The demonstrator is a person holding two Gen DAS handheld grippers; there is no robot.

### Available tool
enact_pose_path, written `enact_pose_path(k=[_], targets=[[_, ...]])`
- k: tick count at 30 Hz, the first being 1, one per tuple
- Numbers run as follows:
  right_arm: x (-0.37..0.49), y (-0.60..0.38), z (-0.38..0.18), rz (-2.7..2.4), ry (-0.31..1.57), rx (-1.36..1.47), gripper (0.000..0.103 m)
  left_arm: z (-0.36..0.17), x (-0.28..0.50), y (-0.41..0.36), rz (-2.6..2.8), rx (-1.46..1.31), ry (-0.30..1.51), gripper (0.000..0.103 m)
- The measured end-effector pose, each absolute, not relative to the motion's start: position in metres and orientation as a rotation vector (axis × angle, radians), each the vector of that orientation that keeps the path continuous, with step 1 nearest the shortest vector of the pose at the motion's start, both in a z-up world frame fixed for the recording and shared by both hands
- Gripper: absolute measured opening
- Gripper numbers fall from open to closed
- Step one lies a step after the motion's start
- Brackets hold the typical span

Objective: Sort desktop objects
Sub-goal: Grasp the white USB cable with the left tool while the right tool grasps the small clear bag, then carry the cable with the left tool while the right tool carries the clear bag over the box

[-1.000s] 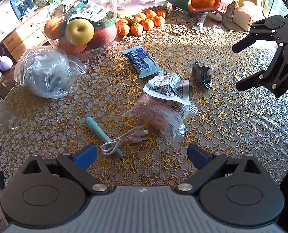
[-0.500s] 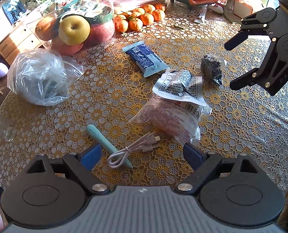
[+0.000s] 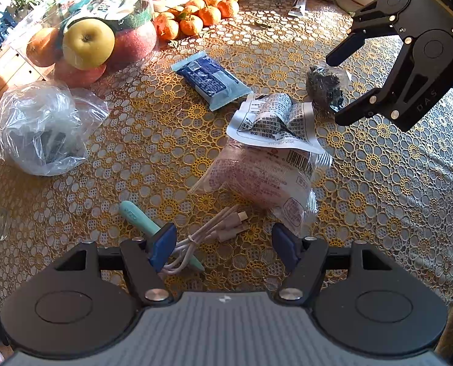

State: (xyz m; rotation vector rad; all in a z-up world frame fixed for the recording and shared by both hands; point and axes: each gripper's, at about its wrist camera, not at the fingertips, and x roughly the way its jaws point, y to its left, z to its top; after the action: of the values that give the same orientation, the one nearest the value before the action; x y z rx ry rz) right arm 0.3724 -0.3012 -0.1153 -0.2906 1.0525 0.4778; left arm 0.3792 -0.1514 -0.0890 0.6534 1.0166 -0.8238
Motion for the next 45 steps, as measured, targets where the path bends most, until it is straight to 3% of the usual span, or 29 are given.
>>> enact_pose_path(k=[7,10,18,22,27,30,45], targets=[[0.378,-0.300,-0.119,0.465,1.049,-0.291,0.079,-0.095,0.382,-0.155,-0.816,0.671,1.034,0.067],[0.380,-0.300,-0.121,0.460,1.051,-0.291,0.071,-0.097,0.380,-0.157,-0.818,0.686,1.034,0.056],[0.381,-0.301,-0.124,0.451,1.057,-0.288,0.053,-0.098,0.376,-0.159,-0.829,0.676,1.045,0.042],[0.379,-0.301,-0.123,0.456,1.056,-0.281,0.048,-0.097,0.379,-0.156,-0.796,0.662,1.067,0.030],[0.376,-0.300,-0.119,0.460,1.049,-0.281,0.041,-0.095,0.376,-0.155,-0.775,0.675,1.079,0.024],[0.372,-0.299,-0.116,0.465,1.039,-0.287,0.038,-0.091,0.376,-0.154,-0.755,0.656,1.073,0.009],[0.335,-0.302,-0.089,0.464,1.011,-0.294,0.037,-0.072,0.353,-0.153,-0.680,0.613,1.052,0.003]])
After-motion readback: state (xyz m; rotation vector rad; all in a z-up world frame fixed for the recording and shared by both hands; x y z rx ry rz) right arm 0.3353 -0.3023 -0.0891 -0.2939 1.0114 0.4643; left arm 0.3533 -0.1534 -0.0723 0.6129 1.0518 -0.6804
